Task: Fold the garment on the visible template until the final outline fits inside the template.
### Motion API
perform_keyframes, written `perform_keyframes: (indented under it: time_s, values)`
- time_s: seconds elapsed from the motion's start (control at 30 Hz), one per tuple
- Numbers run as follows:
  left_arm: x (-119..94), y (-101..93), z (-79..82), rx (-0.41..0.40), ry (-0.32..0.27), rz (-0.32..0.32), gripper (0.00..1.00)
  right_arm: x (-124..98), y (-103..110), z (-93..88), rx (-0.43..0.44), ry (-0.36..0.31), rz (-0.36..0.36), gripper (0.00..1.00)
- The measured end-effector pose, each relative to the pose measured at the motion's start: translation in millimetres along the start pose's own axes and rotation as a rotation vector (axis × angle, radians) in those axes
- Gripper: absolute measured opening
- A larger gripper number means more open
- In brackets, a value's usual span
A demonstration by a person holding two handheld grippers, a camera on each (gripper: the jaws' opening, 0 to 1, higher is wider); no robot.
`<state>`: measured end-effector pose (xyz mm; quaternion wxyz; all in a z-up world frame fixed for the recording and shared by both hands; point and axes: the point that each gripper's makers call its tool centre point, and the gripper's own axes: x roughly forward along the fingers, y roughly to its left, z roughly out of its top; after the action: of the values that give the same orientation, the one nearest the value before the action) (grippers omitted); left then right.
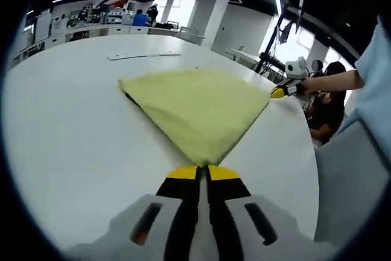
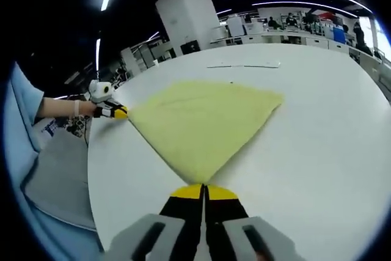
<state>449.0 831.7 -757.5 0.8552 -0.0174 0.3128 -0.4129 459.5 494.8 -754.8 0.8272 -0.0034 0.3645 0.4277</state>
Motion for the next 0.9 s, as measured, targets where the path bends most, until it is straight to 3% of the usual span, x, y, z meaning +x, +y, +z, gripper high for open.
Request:
perform_keyframes:
  time_s: [0.2,0.5,0.9]
  values:
    - [-8,1.6,-2.0,0.026,0.008,0.001,0.0,-1,-1,0.8,-0.007,0.003,-0.002,0.0]
    - [-15,-18.7,-19.0,0.042,0.054,-0.032,0.0,-10,5,-7.0,-0.014,0.019,0.004,0.0]
    - [-36,-55.1,-49.4,-0.017,0.052,-0.019,0.0,-27,38,-45.7,-0.051,0.102,0.067,0.0]
